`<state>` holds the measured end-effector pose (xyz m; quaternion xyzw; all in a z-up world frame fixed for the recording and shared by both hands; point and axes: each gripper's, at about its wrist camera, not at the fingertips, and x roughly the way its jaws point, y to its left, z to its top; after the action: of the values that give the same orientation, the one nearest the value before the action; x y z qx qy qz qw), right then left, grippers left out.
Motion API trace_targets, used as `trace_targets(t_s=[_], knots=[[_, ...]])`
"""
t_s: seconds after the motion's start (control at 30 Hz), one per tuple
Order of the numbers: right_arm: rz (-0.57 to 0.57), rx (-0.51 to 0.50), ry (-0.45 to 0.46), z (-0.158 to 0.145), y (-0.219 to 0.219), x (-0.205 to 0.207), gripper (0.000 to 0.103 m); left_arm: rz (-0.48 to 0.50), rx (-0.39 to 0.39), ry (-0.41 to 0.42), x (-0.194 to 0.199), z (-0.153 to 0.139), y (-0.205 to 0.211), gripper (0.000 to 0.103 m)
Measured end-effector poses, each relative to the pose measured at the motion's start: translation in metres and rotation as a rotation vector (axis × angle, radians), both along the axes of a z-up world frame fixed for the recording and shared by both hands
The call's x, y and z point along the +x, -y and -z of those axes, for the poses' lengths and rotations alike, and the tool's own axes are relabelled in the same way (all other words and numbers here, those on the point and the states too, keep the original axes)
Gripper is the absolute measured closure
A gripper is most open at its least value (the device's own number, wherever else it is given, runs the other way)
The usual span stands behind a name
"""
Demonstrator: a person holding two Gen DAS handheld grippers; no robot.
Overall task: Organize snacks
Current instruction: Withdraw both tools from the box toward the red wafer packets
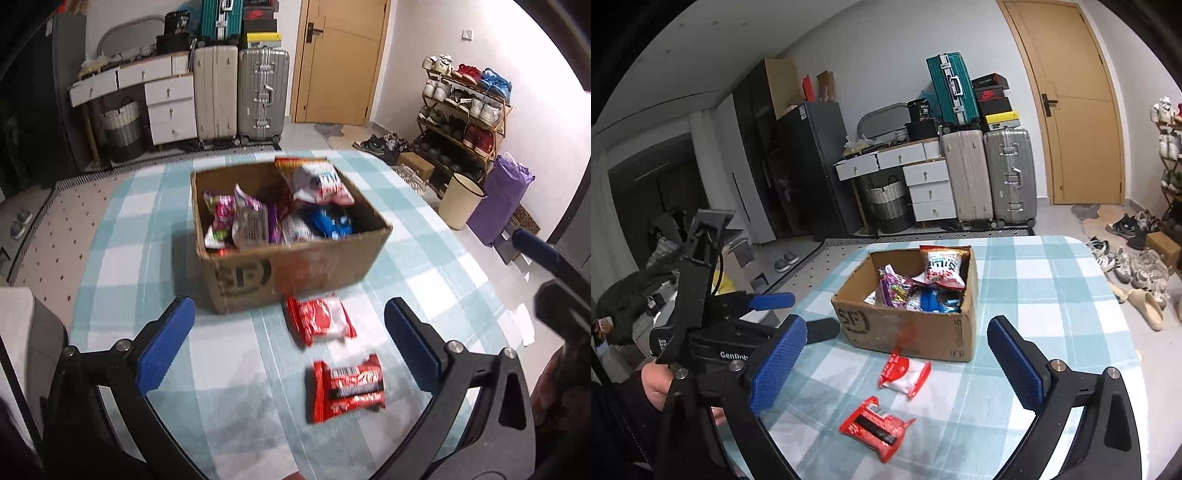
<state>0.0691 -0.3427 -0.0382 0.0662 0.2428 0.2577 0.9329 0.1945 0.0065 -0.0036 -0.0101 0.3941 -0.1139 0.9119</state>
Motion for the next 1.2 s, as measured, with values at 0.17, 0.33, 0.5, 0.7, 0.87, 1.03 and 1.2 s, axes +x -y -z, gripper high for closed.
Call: trace_targets(t_s=[0.17, 0.33, 0.5, 0.7, 0.87, 1.03, 1.2], knots=[[0.011, -0.014, 0.005, 0.004, -0.001, -0.015, 0.002, -0.003, -0.011, -0.048, -0.01, 0.025, 0.003, 0.001], [0.009, -0.044, 0.014, 0.005, -0.006, -0.025, 0.002, -0.004, -0.003, -0.08, -0.016, 0.049, 0.009, 0.001], [0.007, -0.044, 0.01, 0.008, -0.007, -0.03, 0.001, -0.018, -0.01, -0.112, -0.02, 0.07, 0.013, 0.001], [0.008, -0.031, -0.022, 0.014, -0.006, -0.026, 0.001, -0.008, -0.026, -0.157, -0.02, 0.09, 0.02, 0.001], [0.019, -0.038, -0.032, 0.018, -0.005, -0.025, 0.001, 0.004, -0.029, -0.184, -0.017, 0.103, 0.031, 0.001], [0.026, -0.03, -0.054, 0.025, -0.002, -0.022, 0.001, 0.007, -0.021, -0.202, -0.014, 0.114, 0.041, 0.001], [0.033, -0.024, -0.066, 0.03, 0.001, -0.019, 0.001, 0.002, 0.005, -0.199, -0.013, 0.124, 0.053, 0.001]])
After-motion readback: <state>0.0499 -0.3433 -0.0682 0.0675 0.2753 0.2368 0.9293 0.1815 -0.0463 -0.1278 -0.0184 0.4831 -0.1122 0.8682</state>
